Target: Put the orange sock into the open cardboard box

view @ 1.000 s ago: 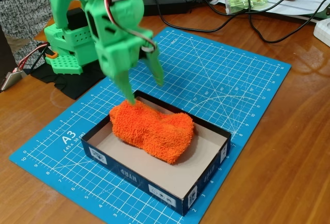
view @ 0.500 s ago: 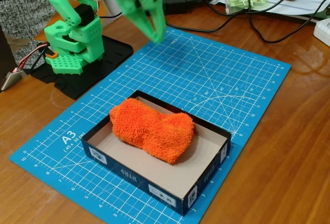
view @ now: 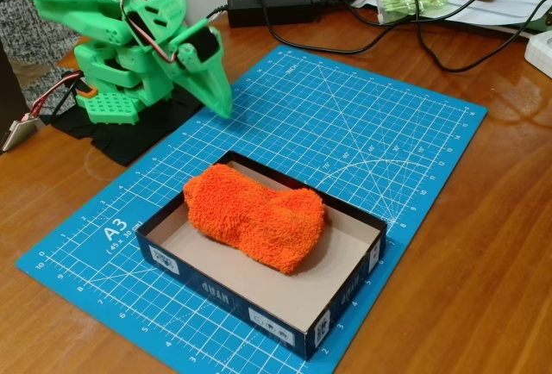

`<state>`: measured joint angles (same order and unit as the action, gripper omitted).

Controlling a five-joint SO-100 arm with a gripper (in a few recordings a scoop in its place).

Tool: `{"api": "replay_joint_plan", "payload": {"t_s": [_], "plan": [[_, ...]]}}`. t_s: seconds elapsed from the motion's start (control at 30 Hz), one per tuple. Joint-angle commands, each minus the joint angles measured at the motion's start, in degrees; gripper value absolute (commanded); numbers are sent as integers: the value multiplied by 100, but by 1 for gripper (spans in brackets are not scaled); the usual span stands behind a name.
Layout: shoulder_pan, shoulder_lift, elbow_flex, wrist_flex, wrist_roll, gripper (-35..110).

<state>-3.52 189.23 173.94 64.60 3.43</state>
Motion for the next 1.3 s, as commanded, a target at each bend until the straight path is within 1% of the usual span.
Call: {"api": "replay_joint_plan", "payload": {"t_s": [0.0,0.13,1.27], "plan": [[-26,220,105,105,0,-1],[123,290,132,105,53,-1],[-35,220,123,105,-9,-1]]}}
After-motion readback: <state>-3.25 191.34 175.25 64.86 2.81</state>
